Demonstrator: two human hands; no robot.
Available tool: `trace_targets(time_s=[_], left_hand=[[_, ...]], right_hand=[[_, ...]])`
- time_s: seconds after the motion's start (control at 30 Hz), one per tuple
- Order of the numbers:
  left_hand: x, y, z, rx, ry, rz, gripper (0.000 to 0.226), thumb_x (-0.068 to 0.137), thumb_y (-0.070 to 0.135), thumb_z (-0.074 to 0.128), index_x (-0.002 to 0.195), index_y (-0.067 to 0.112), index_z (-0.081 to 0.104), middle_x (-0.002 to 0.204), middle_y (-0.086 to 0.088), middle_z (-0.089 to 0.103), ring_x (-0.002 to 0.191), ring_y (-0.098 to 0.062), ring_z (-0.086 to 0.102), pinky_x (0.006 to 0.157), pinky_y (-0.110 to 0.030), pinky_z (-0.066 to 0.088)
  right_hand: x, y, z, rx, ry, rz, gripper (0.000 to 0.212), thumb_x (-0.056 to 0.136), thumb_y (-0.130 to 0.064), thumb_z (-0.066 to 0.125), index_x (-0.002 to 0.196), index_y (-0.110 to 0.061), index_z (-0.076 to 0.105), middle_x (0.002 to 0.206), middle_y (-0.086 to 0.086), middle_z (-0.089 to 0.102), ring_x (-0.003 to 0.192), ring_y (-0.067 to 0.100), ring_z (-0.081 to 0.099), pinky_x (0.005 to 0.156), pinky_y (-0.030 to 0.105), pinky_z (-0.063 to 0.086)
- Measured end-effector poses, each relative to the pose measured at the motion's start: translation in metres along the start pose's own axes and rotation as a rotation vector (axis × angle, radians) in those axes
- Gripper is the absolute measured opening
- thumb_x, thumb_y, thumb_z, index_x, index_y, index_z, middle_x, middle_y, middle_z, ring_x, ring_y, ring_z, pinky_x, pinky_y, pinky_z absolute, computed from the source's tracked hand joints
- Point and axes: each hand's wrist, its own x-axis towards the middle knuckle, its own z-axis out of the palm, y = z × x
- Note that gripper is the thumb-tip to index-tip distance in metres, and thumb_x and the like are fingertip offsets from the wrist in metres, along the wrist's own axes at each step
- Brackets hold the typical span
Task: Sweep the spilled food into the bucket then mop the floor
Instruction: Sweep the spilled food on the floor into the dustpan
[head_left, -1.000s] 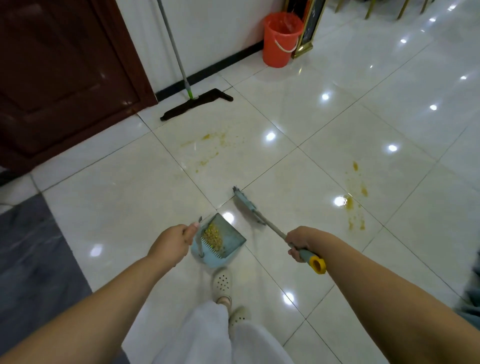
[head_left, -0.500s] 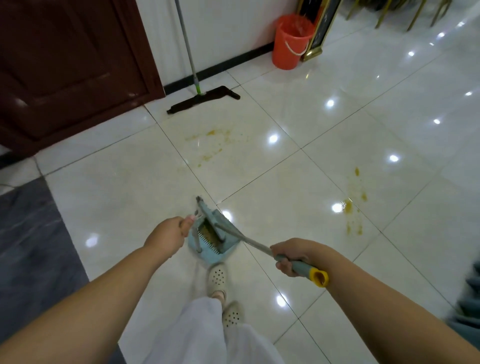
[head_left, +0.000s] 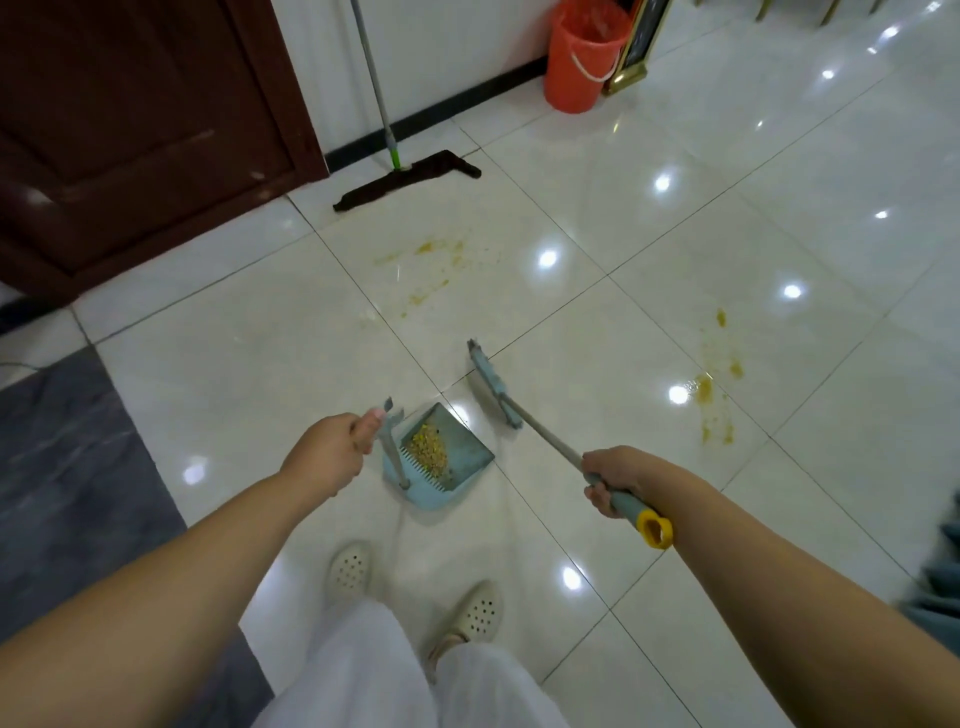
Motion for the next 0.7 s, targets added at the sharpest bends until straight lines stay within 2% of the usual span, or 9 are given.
trace_targets(time_s=[0.23,0.3,0.4,0.5,0.6,0.7], left_hand=[[0.018,-0.021,-0.048,0.021,-0.039,0.015,0.054,0.097,0.052,0.032,0.069,0.011,0.052,0.055,-0.007,0.051,0.048,-0.022,0.044,0.046,-0.024,0.036],[0.024,-0.032,-0.063,0.021,-0.058,0.020,0.053,0.097,0.052,0.033,0.069,0.011,0.052,0.053,-0.006,0.050,0.046,-0.021,0.043,0.044,-0.023,0.036],[0.035,-0.047,-0.085,0.026,-0.065,0.034,0.052,0.096,0.053,0.034,0.068,0.012,0.052,0.052,-0.006,0.050,0.044,-0.020,0.042,0.044,-0.022,0.034],[0.047,-0.062,-0.106,0.042,-0.066,0.053,0.051,0.097,0.052,0.035,0.067,0.013,0.051,0.054,-0.004,0.050,0.047,-0.019,0.042,0.048,-0.025,0.033],[0.060,-0.073,-0.123,0.055,-0.084,0.067,0.052,0.097,0.052,0.035,0.067,0.012,0.051,0.055,-0.005,0.049,0.048,-0.019,0.042,0.049,-0.026,0.033],[0.069,-0.079,-0.135,0.049,-0.119,0.071,0.053,0.097,0.053,0.033,0.069,0.011,0.051,0.056,-0.007,0.050,0.047,-0.020,0.043,0.047,-0.024,0.035]], right_hand=[[-0.005,-0.029,0.036,0.047,0.101,0.065,0.018,0.098,-0.013,0.045,0.083,-0.002,0.045,0.070,0.014,0.050,0.018,0.014,0.039,0.028,0.011,0.035],[-0.006,-0.043,0.056,0.045,0.118,0.090,0.021,0.098,-0.011,0.045,0.079,-0.001,0.045,0.070,0.015,0.050,0.028,0.015,0.044,0.028,0.009,0.034],[-0.003,-0.065,0.093,-0.007,0.142,0.106,0.023,0.099,-0.011,0.046,0.079,0.001,0.046,0.072,0.015,0.051,0.050,0.015,0.041,0.027,0.009,0.033],[0.001,-0.083,0.133,-0.006,0.124,0.140,0.019,0.098,-0.012,0.049,0.087,0.004,0.048,0.074,0.016,0.050,0.054,0.019,0.043,0.026,0.013,0.036],[-0.005,-0.089,0.170,-0.067,0.129,0.083,0.012,0.097,-0.011,0.049,0.093,0.001,0.048,0.071,0.012,0.047,0.054,0.016,0.043,0.024,0.012,0.035],[-0.008,-0.080,0.194,-0.113,0.157,0.116,0.015,0.097,-0.016,0.050,0.095,-0.001,0.047,0.070,0.008,0.046,0.053,0.013,0.042,0.025,0.010,0.035]])
